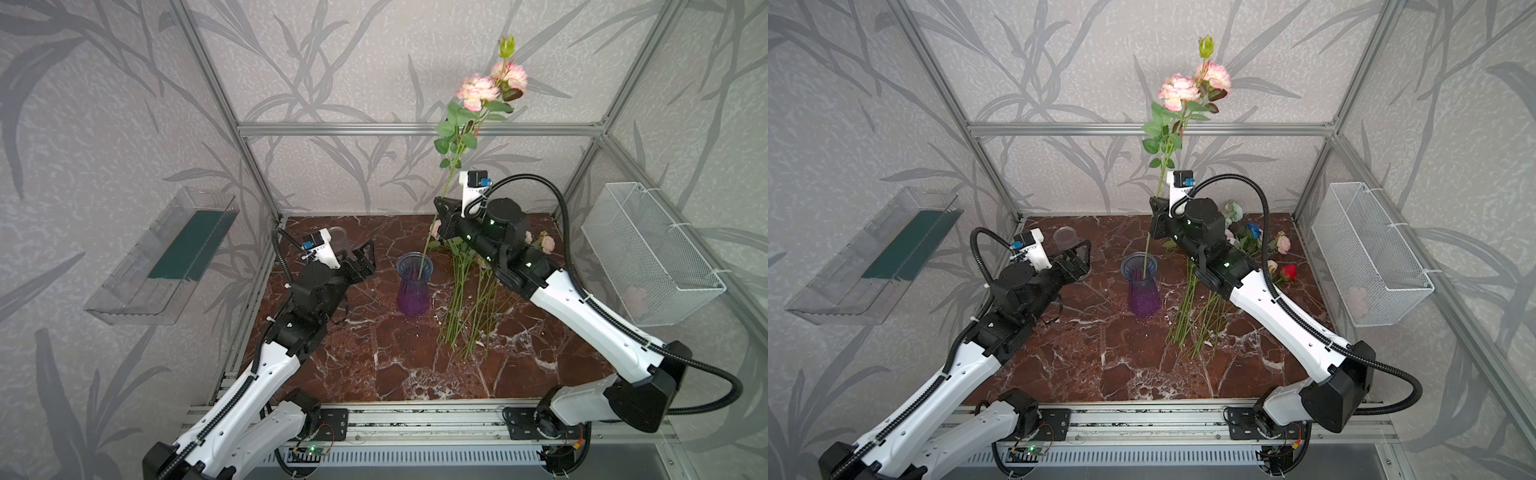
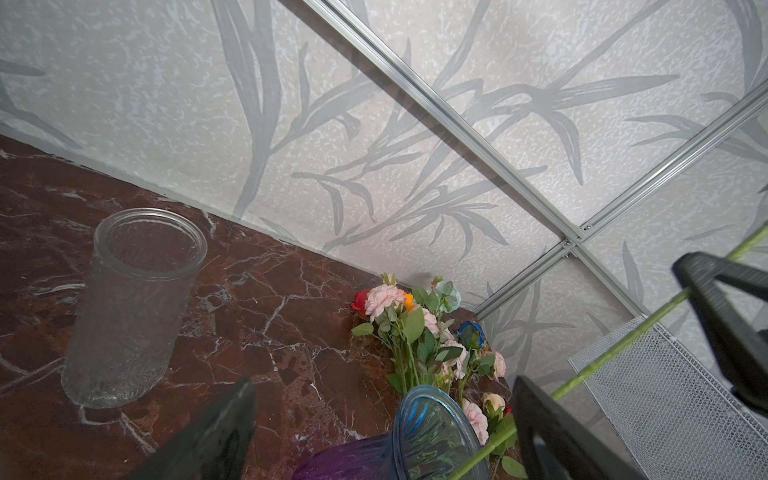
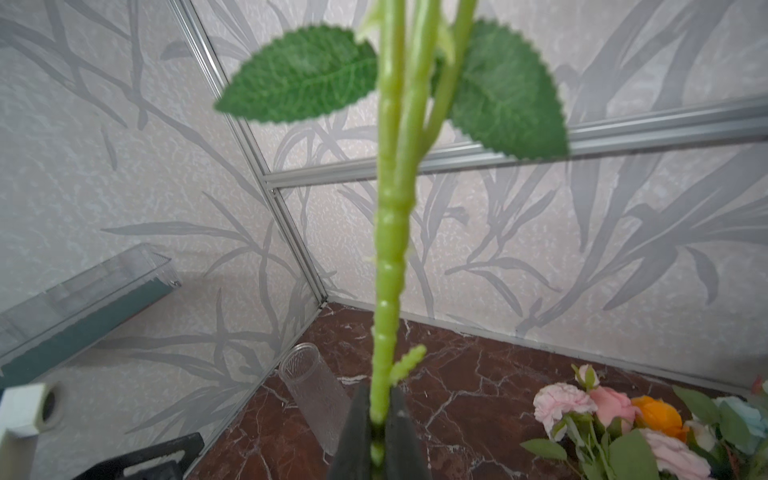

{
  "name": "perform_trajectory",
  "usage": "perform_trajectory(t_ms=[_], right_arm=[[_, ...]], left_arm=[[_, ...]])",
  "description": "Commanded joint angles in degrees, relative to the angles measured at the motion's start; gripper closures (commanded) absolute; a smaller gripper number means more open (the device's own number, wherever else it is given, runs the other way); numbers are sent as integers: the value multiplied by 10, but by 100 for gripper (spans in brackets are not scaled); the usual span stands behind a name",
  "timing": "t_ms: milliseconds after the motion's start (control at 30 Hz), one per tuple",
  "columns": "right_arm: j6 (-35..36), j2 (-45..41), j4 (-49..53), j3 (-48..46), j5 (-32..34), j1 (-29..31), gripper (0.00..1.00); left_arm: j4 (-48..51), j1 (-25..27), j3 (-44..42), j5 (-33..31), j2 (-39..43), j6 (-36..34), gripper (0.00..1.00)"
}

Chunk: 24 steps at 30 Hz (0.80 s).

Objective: Arrange the flowers into the vase
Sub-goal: 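Lower the rose stem into the vase mouth with the right gripper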

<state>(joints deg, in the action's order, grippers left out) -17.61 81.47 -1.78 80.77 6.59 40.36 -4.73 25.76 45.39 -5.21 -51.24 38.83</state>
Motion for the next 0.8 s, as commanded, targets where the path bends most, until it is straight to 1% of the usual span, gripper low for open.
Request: perform_trajectory(t_ms=[0,200,333,767], right_arm=[[-12,-1,-61,-46,11,14,100],[-37,11,-83,-103,14,22,100],[-51,15,-84,-123,13,23,99],[-66,46,-87,-148,2,32,93]], left_arm=[[-8,-2,14,10,-7,13,5],[-9,-2,16,28,-25,20,5],[-9,-2,16,32,-31,24,5],[-10,-2,17,45,-41,31,5]])
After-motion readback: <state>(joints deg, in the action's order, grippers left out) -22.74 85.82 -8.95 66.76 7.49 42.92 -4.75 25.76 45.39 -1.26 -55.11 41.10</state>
